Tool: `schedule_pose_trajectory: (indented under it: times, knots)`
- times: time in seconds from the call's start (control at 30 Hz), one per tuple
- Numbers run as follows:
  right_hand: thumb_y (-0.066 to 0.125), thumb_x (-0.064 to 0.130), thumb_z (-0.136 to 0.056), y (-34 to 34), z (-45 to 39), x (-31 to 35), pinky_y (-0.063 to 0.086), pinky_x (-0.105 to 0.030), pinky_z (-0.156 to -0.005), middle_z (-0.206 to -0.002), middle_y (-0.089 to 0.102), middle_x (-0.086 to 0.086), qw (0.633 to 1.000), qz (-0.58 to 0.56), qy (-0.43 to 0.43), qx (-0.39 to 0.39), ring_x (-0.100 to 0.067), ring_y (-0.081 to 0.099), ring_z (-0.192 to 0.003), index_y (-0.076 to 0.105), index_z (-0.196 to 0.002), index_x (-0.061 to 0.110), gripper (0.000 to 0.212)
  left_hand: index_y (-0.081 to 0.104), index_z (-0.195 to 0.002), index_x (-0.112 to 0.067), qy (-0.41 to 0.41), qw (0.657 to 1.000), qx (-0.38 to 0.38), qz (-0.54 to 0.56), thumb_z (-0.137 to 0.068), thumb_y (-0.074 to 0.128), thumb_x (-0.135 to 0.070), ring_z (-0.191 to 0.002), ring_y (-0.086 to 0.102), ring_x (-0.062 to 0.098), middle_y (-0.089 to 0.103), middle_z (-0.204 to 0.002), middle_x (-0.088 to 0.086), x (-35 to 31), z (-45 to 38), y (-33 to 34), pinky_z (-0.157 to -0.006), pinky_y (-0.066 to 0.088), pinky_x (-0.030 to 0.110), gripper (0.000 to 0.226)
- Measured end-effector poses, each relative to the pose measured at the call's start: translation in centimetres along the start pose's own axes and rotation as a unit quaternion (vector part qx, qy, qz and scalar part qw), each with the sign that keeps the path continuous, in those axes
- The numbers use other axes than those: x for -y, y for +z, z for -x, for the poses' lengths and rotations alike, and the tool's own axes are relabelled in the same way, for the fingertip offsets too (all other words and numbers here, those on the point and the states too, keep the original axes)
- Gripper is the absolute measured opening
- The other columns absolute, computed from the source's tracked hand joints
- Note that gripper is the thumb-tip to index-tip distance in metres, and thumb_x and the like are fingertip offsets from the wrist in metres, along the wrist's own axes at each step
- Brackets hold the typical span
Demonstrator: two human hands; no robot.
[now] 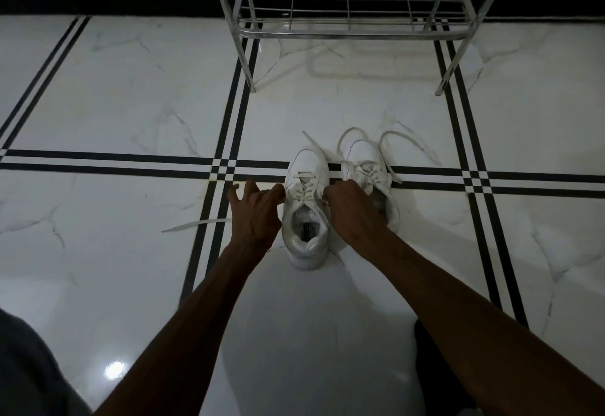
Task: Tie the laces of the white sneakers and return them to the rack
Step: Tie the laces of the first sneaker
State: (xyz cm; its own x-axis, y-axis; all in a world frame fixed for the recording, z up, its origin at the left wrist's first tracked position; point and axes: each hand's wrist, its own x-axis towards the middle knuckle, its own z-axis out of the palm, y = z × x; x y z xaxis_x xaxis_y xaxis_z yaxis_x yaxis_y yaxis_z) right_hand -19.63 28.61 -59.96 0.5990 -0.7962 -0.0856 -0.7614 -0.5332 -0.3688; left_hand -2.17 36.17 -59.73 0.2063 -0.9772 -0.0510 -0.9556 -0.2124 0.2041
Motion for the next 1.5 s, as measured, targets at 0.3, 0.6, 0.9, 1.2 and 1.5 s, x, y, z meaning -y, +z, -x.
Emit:
schedule_pose_trajectory:
  times: [0.3,0.6,0.9,1.2,1.5]
  knots:
    - [0.047,-0.001,-0.092,-0.2,0.3,0.6,0.043,-0.037,-0.065,-0.09,0.061,-0.01,0.99,-0.108,0.087,-0.018,-0.023,0.055,-0.083,0.057,-0.099,0.003,0.013,0.067,-0.083,-0.001,-0.145,0.951,-0.005,0.272,-0.093,0.053,-0.003,-0.069,0.064,0.024,0.072,-0.076,0.011,-0.1,0.3,0.8,-0.056,0.042,0.025,0.017]
    - [0.055,0.004,-0.09,0.1,-0.4,-0.1,0.048,-0.037,-0.072,-0.098,0.067,-0.015,0.982,-0.15,0.114,0.027,-0.031,0.061,-0.094,0.059,-0.093,0.005,0.006,0.069,-0.081,-0.002,-0.111,0.948,-0.005,0.297,-0.097,0.051,0.001,-0.069,0.066,0.023,0.071,-0.072,0.004,0.5,1.0,0.6,-0.071,0.05,0.032,0.025]
    - [0.05,0.022,-0.097,-3.8,-0.7,-0.1,0.05,-0.035,-0.078,-0.104,0.07,-0.014,0.97,-0.171,0.097,0.14,-0.026,0.065,-0.094,0.066,-0.102,0.003,0.024,0.071,-0.099,-0.007,-0.117,0.91,0.067,0.392,-0.106,0.047,-0.029,-0.086,0.064,0.013,0.074,-0.101,0.008,1.9,0.0,-1.7,-0.084,0.049,0.036,0.033]
    - [0.046,0.032,-0.102,-4.8,-2.9,0.4,0.041,-0.027,-0.057,-0.092,0.074,-0.006,0.697,-0.688,0.195,0.051,-0.024,0.07,-0.088,0.059,-0.097,0.016,0.021,0.062,-0.085,-0.012,-0.153,0.715,0.064,0.679,-0.107,0.045,-0.032,-0.086,0.071,0.02,0.071,-0.083,0.006,0.0,-2.7,-3.5,-0.094,0.055,0.04,0.034]
    - [0.061,0.01,-0.095,-2.8,-3.5,1.0,0.046,-0.024,-0.057,-0.096,0.076,-0.004,0.829,-0.536,0.15,0.048,-0.013,0.066,-0.079,0.063,-0.124,0.02,0.03,0.061,-0.126,-0.009,-0.076,0.811,0.054,0.577,-0.108,0.044,-0.021,-0.075,0.06,-0.001,0.066,-0.081,-0.019,-0.6,-2.5,-2.2,-0.077,0.055,0.024,0.027]
